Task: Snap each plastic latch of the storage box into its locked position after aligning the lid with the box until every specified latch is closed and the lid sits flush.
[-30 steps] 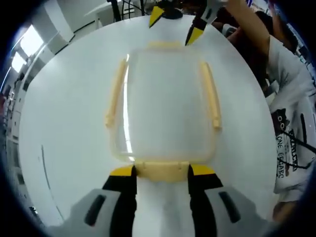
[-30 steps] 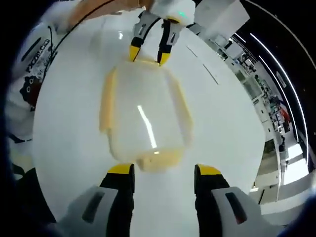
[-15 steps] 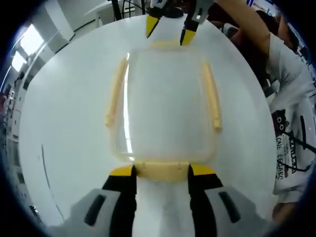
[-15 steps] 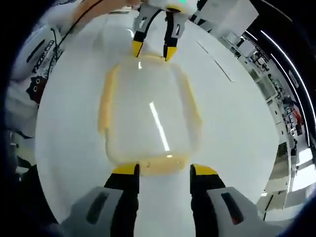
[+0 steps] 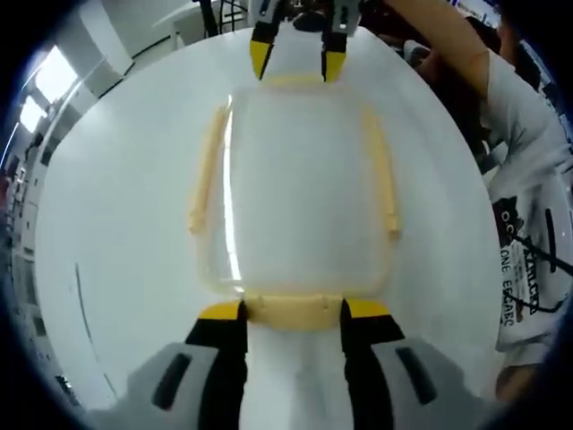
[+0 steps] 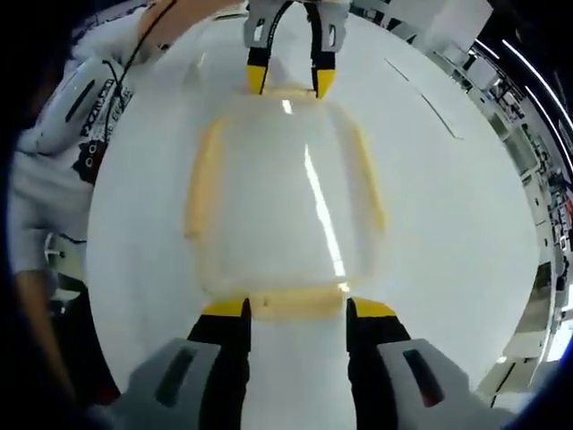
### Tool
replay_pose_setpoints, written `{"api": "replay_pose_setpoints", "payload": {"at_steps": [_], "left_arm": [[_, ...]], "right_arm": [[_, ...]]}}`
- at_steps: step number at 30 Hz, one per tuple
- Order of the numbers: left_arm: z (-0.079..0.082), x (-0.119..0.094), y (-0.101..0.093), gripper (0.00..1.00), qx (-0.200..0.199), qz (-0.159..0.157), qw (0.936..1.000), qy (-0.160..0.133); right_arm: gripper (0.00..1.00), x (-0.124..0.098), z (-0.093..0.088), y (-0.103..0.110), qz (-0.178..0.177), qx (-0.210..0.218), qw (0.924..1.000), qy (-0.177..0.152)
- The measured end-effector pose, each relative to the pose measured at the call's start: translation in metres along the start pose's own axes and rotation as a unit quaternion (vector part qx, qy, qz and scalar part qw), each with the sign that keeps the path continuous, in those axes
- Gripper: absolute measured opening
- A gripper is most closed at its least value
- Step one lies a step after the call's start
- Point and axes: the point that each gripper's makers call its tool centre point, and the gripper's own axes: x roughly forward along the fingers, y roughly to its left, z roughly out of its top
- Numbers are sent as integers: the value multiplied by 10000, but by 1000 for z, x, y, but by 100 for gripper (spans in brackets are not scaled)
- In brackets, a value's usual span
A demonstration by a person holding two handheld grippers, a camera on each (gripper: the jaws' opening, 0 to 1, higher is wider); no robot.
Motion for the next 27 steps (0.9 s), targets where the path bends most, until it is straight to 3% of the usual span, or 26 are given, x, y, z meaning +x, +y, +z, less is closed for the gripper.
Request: {"api": "replay_pose_setpoints", "payload": {"at_steps": [11,20,23,27], "left_arm": [[0,0,-4,41,101,-22,9999,27],[0,1,-8,42,114,-27,9999,82],[-1,0,-9,42,106,-20,9999,93],[-1,0,-10,42,109,-24,9996,277]], "right_arm": [[42,4,-1,5,595,-28,9981,133],[42,4,0,11,653,-78,9968,450],[42,4,0,13,650,-139,9948,775],[42,3,0,13,668,-141,9938,880]]}}
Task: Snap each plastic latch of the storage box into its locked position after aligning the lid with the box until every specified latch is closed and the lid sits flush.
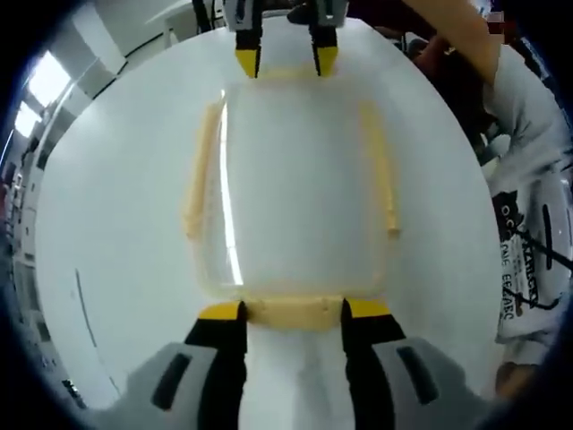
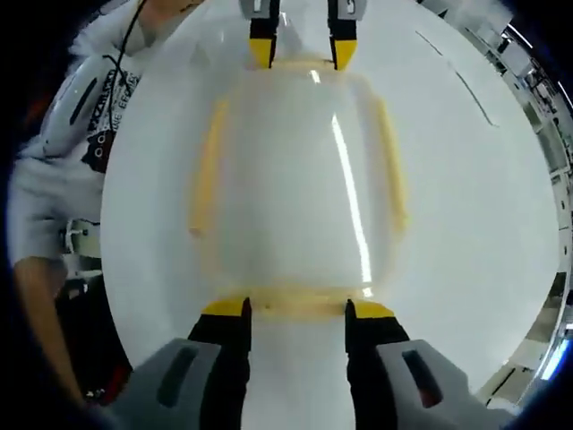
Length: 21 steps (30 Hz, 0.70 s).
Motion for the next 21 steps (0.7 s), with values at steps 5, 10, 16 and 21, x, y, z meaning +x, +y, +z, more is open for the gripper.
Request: {"api": "replay_pose_setpoints", "payload": {"at_steps": [5,10,16,21], "left_arm": [[-2,-1,1,41,-16,3,10000,45],[-2,-2,4,42,-27,-14,9999,-149],[-2,-1,6,41,23,-19,9998,-206],[0,0,8,41,26,-34,9994,-330]], "right_arm": [[41,-1,0,2,-24,28,9999,-164],[40,-1,1,0,-48,107,9985,-533],[40,-1,1,-5,-45,99,9984,-555],[40,-1,0,-7,-44,73,9984,-560]]}}
